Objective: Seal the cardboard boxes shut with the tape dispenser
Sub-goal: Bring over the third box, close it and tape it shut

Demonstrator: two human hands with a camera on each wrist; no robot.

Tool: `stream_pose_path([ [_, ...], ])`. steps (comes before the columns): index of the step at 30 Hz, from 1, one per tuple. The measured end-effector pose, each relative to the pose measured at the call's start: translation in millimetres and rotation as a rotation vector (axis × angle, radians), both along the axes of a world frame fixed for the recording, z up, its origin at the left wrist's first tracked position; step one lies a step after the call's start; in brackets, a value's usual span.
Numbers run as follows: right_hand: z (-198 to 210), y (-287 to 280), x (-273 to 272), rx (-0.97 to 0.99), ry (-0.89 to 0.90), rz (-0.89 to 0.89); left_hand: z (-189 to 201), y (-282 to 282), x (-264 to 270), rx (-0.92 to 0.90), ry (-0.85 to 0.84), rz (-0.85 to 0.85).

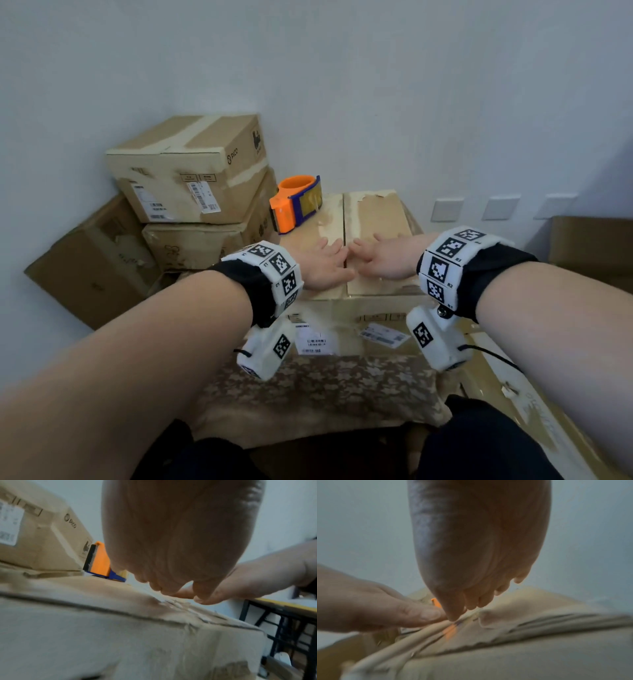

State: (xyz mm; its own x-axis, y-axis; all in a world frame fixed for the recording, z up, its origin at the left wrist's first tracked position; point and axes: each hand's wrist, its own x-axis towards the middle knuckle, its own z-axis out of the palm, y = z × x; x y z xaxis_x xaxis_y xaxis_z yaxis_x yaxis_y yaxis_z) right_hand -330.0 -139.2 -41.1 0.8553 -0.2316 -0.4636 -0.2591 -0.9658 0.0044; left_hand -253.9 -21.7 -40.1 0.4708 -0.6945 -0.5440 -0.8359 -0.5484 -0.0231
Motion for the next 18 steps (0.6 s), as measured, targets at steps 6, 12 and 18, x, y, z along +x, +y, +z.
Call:
stream_pose_path([
  [6,2.2,18.9,-28.5,-0.091,0.044,0.090,-1.9,23.4,-19.3,0.059,-0.129,-0.093],
  [12,-2.8,33.5,-41.1,-0.113,0.099,0.117,-8.2,35.7,-24.5,0.122,-0.144,-0.115],
  [18,-3.3,34.8,-32.3,-0.172,0.135,0.091,-4.3,26.6,-28.0,0.136,-0.147,-0.084],
])
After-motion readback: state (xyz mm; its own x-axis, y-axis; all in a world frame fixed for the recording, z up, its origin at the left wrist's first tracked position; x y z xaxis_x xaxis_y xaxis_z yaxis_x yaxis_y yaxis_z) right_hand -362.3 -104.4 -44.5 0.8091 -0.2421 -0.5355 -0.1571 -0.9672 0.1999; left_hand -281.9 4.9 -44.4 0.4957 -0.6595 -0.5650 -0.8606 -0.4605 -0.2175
